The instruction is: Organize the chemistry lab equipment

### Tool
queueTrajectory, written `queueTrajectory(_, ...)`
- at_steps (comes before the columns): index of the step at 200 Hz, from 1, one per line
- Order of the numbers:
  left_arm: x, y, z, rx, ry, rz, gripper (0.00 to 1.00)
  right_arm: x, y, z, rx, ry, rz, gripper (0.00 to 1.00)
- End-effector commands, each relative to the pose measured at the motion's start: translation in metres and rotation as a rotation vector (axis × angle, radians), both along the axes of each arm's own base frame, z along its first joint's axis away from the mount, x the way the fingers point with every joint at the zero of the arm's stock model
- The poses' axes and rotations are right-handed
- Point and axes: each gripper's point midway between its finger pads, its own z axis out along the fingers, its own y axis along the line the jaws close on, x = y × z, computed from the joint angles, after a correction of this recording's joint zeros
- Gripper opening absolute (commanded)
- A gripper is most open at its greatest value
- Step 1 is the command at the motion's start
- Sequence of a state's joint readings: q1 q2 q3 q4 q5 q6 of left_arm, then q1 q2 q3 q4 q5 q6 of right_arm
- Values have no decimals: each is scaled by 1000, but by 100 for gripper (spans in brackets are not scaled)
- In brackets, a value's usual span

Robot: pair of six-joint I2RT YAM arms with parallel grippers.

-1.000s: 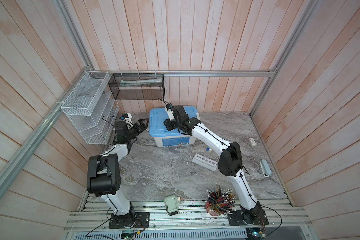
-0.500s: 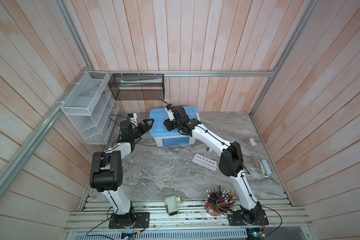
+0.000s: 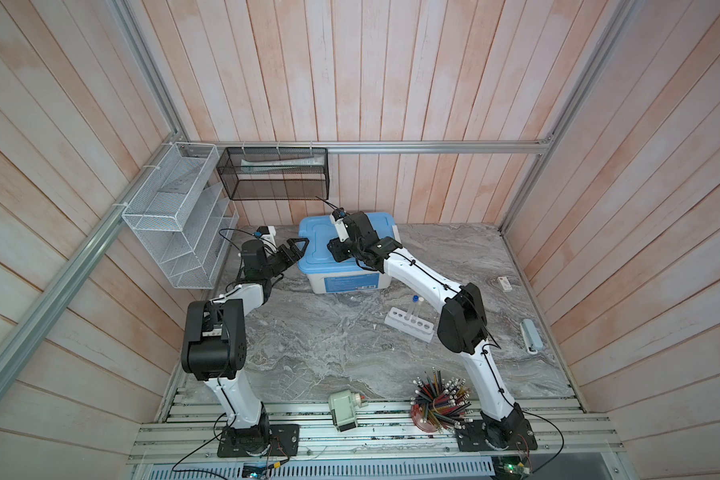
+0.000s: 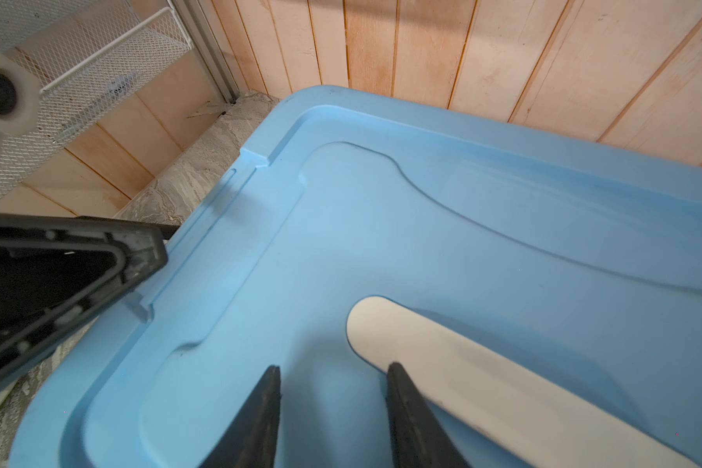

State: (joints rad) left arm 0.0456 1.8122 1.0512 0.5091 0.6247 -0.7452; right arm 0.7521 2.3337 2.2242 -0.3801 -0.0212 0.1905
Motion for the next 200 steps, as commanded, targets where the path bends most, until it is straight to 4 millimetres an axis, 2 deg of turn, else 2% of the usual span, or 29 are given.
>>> queueTrajectory(1, 2, -13, 20, -8, -63, -64, 89, -20, 3, -43, -62, 111, 29, 44)
queueTrajectory(109, 0, -13, 42, 63, -102, -79, 67, -21, 4, -46, -53, 121, 26, 44)
queueTrajectory(200, -3, -25, 60, 198, -132, -88, 66, -22, 4, -52, -48, 126, 24, 43)
